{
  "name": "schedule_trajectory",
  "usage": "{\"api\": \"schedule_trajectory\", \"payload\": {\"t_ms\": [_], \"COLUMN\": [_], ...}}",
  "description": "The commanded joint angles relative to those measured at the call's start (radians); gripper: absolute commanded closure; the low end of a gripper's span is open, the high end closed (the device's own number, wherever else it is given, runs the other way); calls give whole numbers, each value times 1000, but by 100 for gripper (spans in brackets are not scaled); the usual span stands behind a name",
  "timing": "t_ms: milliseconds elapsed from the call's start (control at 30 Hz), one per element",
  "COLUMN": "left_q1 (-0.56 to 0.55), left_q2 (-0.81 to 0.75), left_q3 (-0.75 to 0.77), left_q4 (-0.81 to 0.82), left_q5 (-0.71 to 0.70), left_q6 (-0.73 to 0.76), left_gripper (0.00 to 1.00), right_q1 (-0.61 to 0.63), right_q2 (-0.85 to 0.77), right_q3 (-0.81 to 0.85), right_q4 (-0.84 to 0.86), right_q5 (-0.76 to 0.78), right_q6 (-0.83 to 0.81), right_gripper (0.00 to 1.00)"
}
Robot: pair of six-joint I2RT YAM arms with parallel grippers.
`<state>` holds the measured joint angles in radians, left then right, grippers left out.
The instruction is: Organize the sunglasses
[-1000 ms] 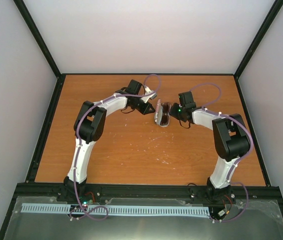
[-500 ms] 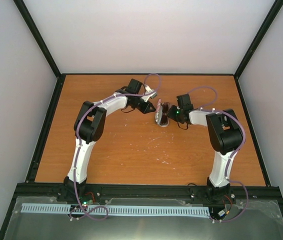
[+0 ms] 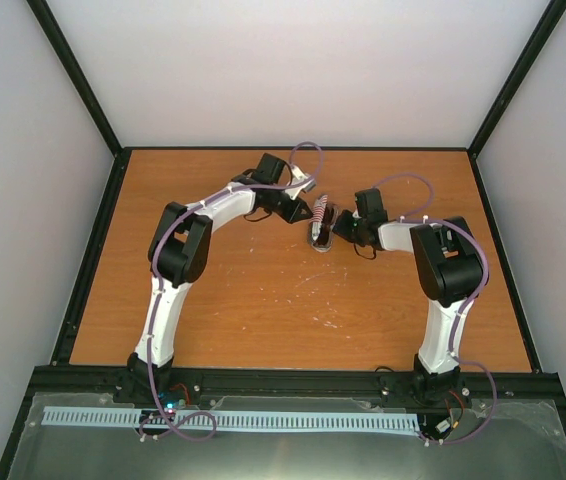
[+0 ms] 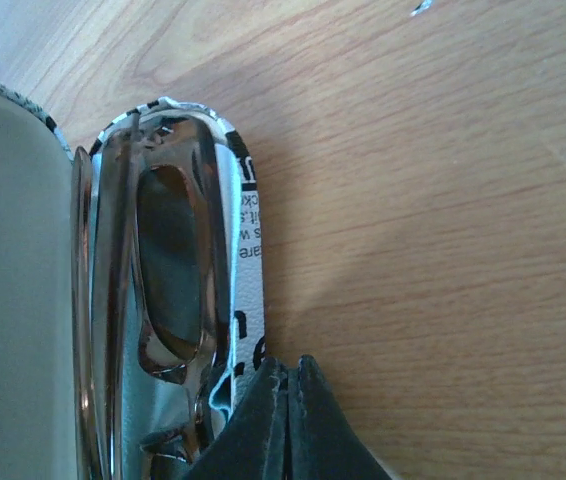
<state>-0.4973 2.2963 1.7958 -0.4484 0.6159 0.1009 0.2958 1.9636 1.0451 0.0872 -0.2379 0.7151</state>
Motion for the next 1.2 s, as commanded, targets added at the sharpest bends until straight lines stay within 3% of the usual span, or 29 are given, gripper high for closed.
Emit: {"api": "schedule_trajectory", "payload": {"t_ms": [0,1167], "left_q1": [-36,-61], "left_q2": [17,110], "left_q3": [56,50], "left_q4": [-9,-8], "left_q5": [28,88], "left_q6": [-15,-21], "left_gripper": [94,93], "right_q1": [11,15], "right_q2": [-7,-48], "right_q3": [-16,-27], "right_q4": [54,88], "right_q5": [-78,-208], "right_q6": [-11,-113], "right_gripper": [97,97]}}
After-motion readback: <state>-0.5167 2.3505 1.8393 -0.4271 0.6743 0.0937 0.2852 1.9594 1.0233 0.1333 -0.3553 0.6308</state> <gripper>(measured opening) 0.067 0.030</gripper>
